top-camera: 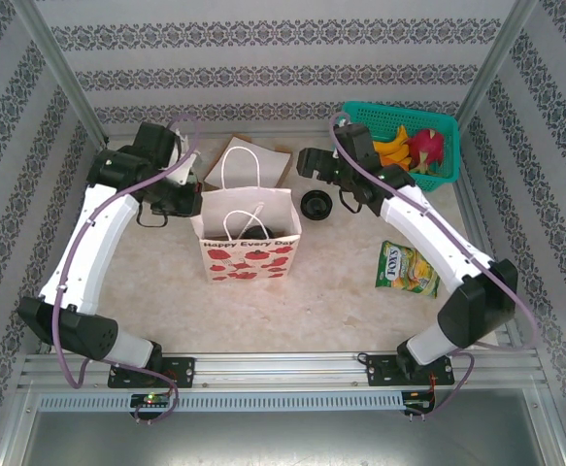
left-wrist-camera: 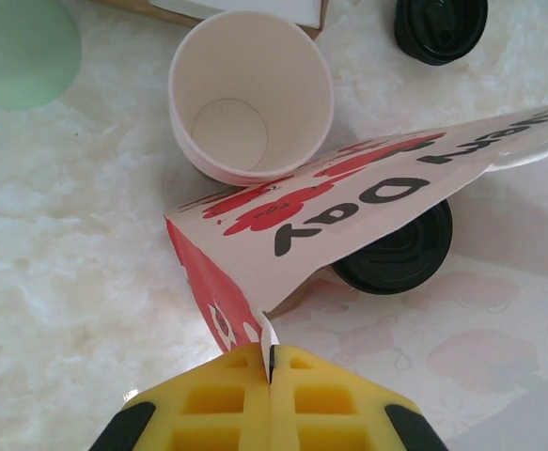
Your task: Pack the takeout coffee
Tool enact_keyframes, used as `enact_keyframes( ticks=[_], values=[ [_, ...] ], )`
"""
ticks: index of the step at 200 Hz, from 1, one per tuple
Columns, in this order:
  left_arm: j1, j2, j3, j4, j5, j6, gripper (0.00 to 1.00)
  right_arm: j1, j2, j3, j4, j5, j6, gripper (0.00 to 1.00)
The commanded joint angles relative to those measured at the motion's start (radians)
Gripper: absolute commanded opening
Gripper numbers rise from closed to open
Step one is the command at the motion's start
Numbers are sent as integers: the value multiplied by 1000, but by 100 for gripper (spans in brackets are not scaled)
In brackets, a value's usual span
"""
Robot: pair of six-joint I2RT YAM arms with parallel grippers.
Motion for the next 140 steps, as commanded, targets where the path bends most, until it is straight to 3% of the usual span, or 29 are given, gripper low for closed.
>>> enact_keyframes(
  ticks=[1, 58, 88, 140],
  values=[
    [45, -19, -22, -54, -11, -7, 0, -2, 68, 52, -30, -22, 40, 98],
    [163, -55, -58, -72, -24, 58, 0, 21, 294, 146, -25, -26, 128, 94],
    [198, -65, -71, -38, -50, 35, 0, 53, 420, 196, 5, 7, 233, 83],
    [208, -82, -108, 30, 22, 26, 2, 102, 619, 333, 27, 61, 293, 61]
  ],
)
